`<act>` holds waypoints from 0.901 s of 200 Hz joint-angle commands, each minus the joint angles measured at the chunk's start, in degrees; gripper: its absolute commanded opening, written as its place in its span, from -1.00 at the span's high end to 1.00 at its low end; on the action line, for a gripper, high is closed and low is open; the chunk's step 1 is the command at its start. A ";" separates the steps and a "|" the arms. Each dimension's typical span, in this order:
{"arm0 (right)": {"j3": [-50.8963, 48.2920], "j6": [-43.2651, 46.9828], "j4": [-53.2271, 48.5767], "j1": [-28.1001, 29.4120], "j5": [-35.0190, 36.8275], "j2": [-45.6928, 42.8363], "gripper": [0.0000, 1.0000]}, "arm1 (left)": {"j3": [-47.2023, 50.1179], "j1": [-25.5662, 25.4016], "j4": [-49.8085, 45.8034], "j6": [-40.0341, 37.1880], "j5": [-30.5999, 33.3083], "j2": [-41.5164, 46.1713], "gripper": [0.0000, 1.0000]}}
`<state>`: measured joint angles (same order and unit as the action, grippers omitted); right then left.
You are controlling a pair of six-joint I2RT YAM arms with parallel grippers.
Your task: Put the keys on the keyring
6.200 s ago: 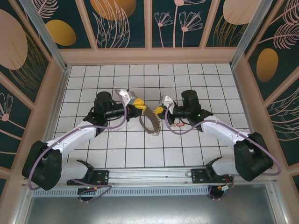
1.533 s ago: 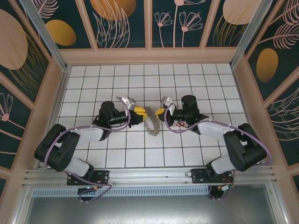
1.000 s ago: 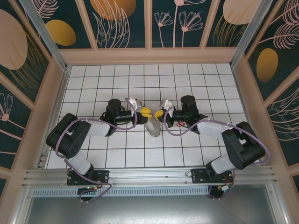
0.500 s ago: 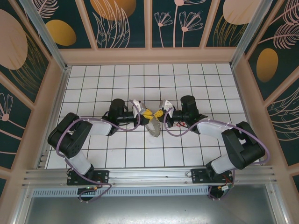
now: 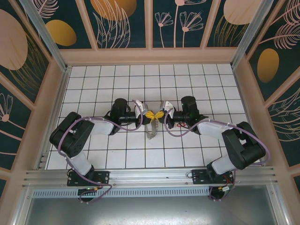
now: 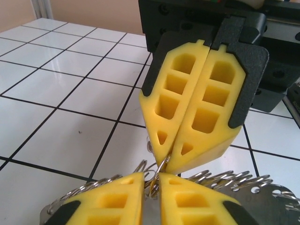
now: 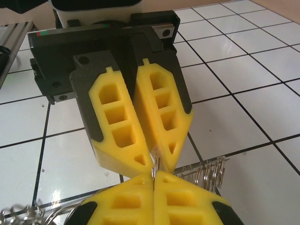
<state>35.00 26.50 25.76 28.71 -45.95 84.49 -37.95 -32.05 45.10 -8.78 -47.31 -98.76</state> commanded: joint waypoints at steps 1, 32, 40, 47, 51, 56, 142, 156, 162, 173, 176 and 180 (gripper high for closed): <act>0.94 -0.25 2.21 0.38 -3.32 0.03 1.00 | -1.41 -0.47 -3.62 -3.14 0.63 -0.85 0.85; 0.70 1.57 -0.41 0.43 0.78 -0.67 0.92 | -1.56 -0.48 -5.95 -5.11 2.39 0.23 1.00; 0.52 2.28 -1.29 0.47 2.82 -1.27 0.79 | -1.14 -0.55 -6.03 -5.89 3.35 2.47 1.00; 0.22 3.53 -2.40 0.47 4.33 -2.06 0.71 | -0.71 -0.55 -6.26 -6.64 4.20 3.58 1.00; -0.01 4.00 -2.92 0.47 5.58 -2.64 0.68 | -0.51 -0.49 -6.45 -7.15 4.88 4.28 1.00; -0.38 4.46 -3.23 0.43 7.14 -3.43 0.65 | -0.29 -0.48 -6.80 -7.60 5.86 5.14 1.00; 3.21 15.73 -15.02 0.53 17.66 -12.05 0.58 | -4.10 -0.59 -25.24 -18.35 12.48 15.15 1.00; 4.50 15.45 -15.62 0.56 15.02 -11.76 0.60 | -4.58 -0.58 -25.57 -17.41 11.87 15.04 1.00; 5.06 15.10 -15.78 0.56 13.80 -11.63 0.60 | -4.71 -0.59 -25.50 -16.92 11.31 14.88 1.00; 5.38 15.45 -16.03 0.62 12.02 -11.45 0.60 | -4.53 -0.62 -24.30 -15.33 10.30 14.61 1.00; 5.46 15.77 -16.23 0.64 11.75 -11.29 0.61 | -4.37 -0.60 -23.74 -15.01 9.94 14.59 1.00; 5.64 15.98 -16.35 0.71 11.44 -11.15 0.61 | -4.12 -0.60 -23.04 -14.55 9.59 14.64 1.00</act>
<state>38.20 39.99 11.94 28.99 -30.13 73.76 -40.93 -32.60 20.84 -24.36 -35.51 -84.99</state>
